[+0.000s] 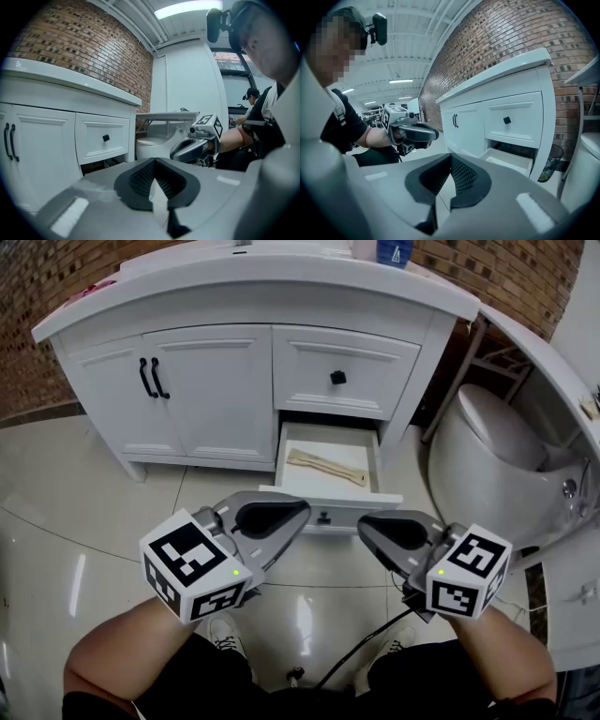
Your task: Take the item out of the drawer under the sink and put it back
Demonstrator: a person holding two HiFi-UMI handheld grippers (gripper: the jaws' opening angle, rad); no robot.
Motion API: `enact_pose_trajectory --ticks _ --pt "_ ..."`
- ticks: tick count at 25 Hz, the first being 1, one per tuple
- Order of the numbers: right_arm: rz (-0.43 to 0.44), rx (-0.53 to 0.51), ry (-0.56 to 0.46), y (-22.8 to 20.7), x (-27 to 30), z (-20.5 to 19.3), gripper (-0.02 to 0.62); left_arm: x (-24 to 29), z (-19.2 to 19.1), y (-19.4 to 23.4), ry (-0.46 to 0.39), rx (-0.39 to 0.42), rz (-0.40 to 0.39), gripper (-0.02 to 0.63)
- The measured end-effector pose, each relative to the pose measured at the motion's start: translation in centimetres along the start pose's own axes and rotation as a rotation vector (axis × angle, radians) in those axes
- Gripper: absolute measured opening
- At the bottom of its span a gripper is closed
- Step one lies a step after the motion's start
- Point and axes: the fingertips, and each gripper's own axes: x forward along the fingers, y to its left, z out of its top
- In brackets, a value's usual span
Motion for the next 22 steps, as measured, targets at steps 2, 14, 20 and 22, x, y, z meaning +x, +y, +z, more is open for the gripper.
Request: enact_pose_trajectory --ticks 2,14,20,22 --pt "-0.006 -0.003 -0.005 -0.2 0.1 0.2 0.006 0.0 0.2 0.0 -0.003 0.0 0.003 0.006" --pt "-0.137 -0.108 0.013 -3.5 1.0 2.6 0.012 -0.1 0.2 0.9 -0.018 -0.036 0.006 0.006" --pt "-0.189 -0.211 0.058 -6.3 2.2 4.4 0.069 0.4 0.0 1.4 -0.017 -0.058 -0.002 0.006" --pt "-0.21 -0.275 0.091 -7.4 3.2 4.5 0.092 0.5 0.1 1.8 -0.02 -0.065 0.0 0.006"
